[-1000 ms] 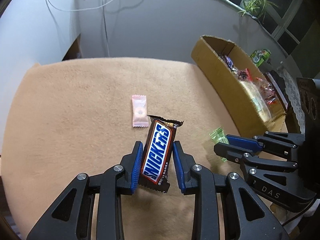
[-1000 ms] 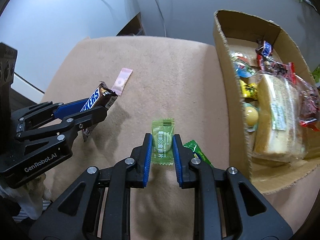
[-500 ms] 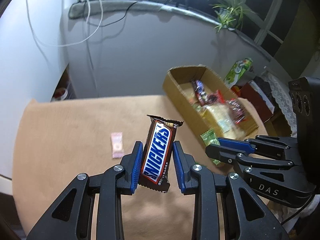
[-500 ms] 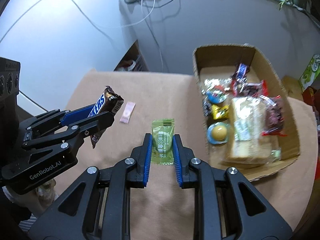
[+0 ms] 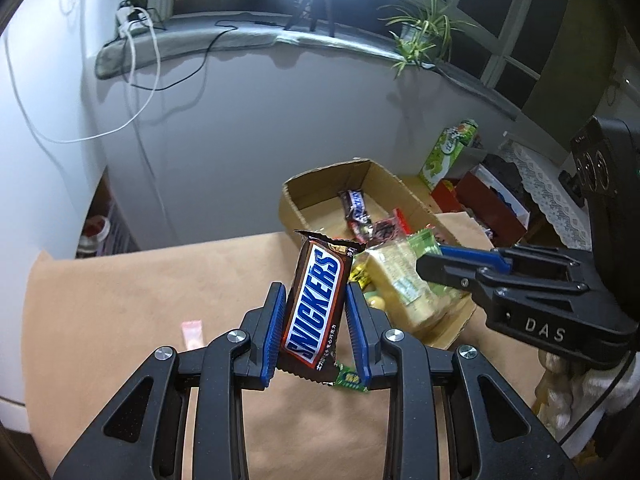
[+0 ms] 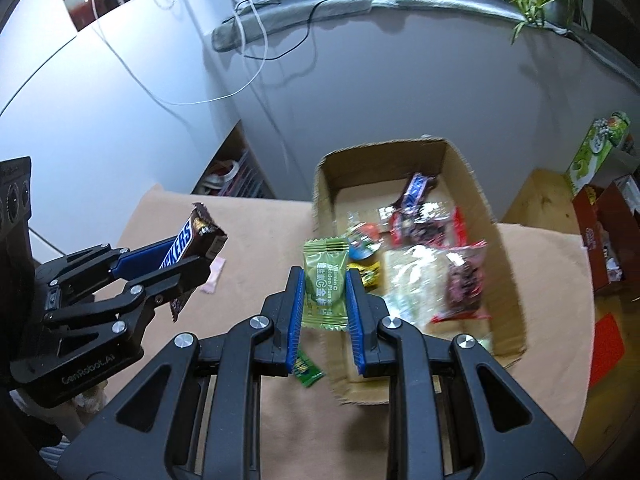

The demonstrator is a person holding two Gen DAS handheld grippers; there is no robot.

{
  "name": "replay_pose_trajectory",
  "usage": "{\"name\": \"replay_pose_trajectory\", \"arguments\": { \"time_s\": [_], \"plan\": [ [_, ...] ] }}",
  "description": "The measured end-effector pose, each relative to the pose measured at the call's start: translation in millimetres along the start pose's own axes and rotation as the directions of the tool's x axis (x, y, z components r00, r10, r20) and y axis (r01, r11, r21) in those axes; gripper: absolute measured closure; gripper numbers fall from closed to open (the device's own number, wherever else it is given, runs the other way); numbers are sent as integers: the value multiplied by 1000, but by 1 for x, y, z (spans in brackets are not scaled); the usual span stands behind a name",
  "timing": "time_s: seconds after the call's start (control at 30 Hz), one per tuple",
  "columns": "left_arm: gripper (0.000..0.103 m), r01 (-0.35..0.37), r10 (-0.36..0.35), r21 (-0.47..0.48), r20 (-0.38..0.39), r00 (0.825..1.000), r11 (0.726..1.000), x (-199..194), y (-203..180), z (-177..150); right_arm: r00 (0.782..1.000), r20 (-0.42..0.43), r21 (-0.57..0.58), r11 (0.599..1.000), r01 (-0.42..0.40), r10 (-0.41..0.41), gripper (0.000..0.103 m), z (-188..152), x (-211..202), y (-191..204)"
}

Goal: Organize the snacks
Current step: 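Lift and carry the Snickers bar and light green candy over the box, then open both grippers to drop the Snickers bar and light green candy into the box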

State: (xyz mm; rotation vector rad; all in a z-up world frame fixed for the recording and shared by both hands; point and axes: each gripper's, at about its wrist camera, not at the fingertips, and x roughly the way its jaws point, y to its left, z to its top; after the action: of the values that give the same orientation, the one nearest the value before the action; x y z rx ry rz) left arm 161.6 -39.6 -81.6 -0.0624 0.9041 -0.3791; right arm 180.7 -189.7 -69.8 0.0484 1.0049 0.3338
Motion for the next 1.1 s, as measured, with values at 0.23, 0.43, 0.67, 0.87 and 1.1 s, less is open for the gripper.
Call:
{"name": "replay_pose_trajectory", "arguments": {
  "time_s": [0.23,0.43,0.67,0.87,1.1],
  "plan": [
    [74,19,-19,30,-4,1000,999,15,-15,13,999,9,8,999,36,-36,82,13,6,-21],
    [74,30,-29,48,-14,999,998,33,-24,26,998,7,23,998,62,-62,82,25,14,-40],
    [74,37,-36,45,-33,999,998,57,-29,43,996,-1,28,996,84,-84,82,43,28,-58],
    [74,32,-31,34,-52,998,999,79,-30,57,995,-27,41,994,101,-100,82,53,46,-74],
    [74,21,-18,38,-84,996,999,98,-34,58,992,-61,47,993,111,-108,82,54,65,-85]
  ]
}}
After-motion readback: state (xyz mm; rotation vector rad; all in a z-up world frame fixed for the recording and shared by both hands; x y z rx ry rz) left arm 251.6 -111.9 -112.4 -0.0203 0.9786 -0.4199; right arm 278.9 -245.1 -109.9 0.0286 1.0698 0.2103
